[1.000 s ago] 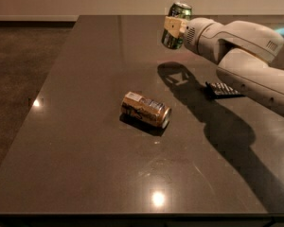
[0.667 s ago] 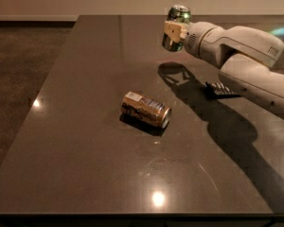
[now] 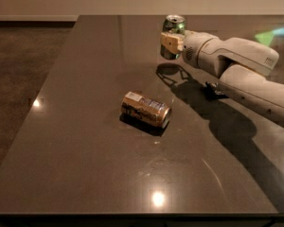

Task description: Place green can upright

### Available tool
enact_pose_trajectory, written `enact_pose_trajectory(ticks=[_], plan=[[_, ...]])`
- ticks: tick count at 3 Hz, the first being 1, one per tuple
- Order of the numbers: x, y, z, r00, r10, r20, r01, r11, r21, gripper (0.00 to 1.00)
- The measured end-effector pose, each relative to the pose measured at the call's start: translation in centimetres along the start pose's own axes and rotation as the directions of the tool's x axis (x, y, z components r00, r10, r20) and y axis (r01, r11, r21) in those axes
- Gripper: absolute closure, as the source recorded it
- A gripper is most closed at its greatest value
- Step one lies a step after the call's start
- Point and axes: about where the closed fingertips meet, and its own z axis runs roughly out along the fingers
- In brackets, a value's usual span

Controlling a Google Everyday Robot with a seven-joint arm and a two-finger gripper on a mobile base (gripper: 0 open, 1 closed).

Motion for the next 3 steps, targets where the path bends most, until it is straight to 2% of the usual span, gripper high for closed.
enact_pose_trajectory(ticks=[2, 3], plan=[[-2.2, -0.5, 0.3, 0.997, -0.082, 0.008, 0.082, 0.996, 0.035, 1.0], [-3.1, -0.7, 0.4, 0.995, -0.103, 0.015, 0.103, 0.9936, 0.046, 0.82]])
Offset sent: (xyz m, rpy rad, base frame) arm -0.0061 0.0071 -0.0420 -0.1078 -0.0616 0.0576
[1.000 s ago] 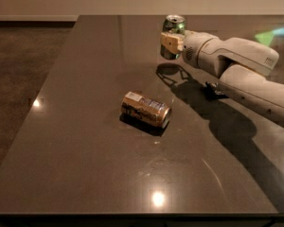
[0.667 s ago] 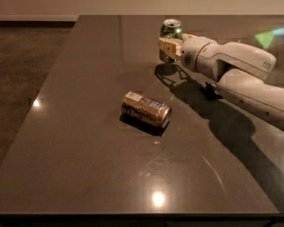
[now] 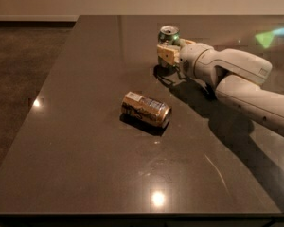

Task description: Place green can upright

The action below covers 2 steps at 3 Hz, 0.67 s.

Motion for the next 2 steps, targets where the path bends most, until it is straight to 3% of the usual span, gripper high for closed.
enact_pose_trajectory(ticks=[2], plan=[[-1.14, -0.05, 0.05, 0.999, 0.033, 0.016, -0.033, 0.9994, -0.011, 0.36]])
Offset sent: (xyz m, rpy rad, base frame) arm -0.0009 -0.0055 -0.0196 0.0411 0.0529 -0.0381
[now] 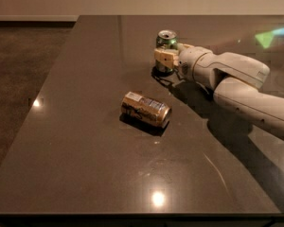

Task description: Place green can upright

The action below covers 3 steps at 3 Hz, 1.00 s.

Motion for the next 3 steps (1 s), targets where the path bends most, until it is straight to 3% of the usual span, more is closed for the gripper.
enact_pose_trajectory(ticks=[1, 2, 3], plan=[[0.11, -0.19, 0.09, 1.0, -0.002, -0.001, 0.002, 1.0, 0.003, 0.13], [0.2, -0.35, 0.17, 1.0, -0.002, -0.002, 0.002, 1.0, 0.005, 0.0], [0.2, -0.36, 0.17, 1.0, -0.002, -0.002, 0.002, 1.0, 0.006, 0.0]])
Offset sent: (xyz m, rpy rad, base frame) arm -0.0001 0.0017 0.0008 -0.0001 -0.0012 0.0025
